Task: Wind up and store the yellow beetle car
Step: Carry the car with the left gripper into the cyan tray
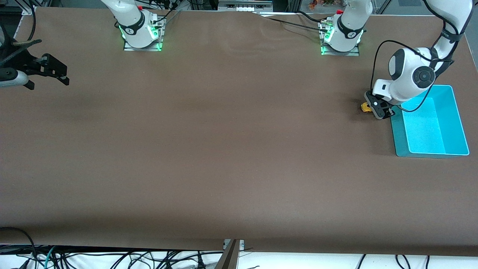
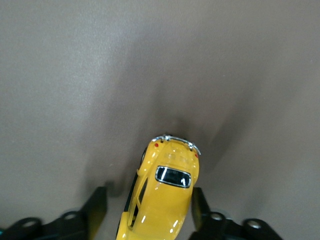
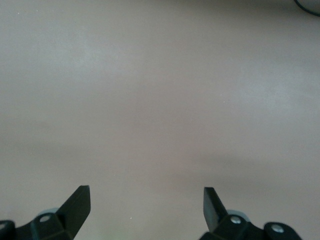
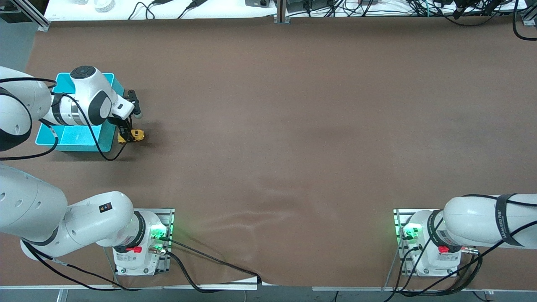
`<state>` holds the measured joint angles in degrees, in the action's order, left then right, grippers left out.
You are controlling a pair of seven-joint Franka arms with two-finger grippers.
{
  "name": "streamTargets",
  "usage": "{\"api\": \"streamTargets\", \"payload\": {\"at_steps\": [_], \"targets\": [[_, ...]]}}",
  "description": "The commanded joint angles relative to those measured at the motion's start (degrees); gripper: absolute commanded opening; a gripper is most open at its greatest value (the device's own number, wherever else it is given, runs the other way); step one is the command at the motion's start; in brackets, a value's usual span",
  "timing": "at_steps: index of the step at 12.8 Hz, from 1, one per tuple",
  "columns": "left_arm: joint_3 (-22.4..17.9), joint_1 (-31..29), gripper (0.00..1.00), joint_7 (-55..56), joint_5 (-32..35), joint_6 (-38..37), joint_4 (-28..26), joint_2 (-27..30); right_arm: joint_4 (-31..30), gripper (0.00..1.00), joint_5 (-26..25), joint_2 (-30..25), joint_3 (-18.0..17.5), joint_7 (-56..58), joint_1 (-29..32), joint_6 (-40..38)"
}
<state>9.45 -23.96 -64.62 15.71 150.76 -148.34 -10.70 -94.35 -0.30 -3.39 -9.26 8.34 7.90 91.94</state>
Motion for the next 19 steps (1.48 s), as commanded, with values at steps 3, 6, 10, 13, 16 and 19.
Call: {"api": "streamTargets", "payload": {"at_steps": [3,6,10,13,16,19], "targets": [[2.06,-0.65,0.22,-0.86,1.34,0.41,0.33,0.42,1.80,1.00,0.03,0.76,0.12,-4.46,-0.34,-4.22],[6.18,-0.74,0.21,-0.15,0.56,-3.70,1.47,3.92,1.80,1.00,0.12,0.75,0.03,-4.91,-0.43,-4.41],[13.13,-0.48,0.21,0.20,-2.79,-23.78,14.52,6.05,1.89,1.00,0.12,0.75,0.03,-4.91,-0.43,-4.40],[14.98,-0.21,0.21,-0.50,-2.70,-40.76,29.56,3.77,1.98,1.00,0.21,0.75,0.03,-4.91,-0.43,-4.05],[14.11,-2.74,0.22,-6.18,-1.91,-45.21,34.96,1.83,1.98,1.00,0.03,0.67,-0.06,-4.48,-0.52,-3.88],[14.19,-9.85,0.22,-12.26,4.22,-43.46,37.94,-2.90,1.98,1.00,0.03,0.67,-0.14,-4.38,-0.60,-3.79]]}}
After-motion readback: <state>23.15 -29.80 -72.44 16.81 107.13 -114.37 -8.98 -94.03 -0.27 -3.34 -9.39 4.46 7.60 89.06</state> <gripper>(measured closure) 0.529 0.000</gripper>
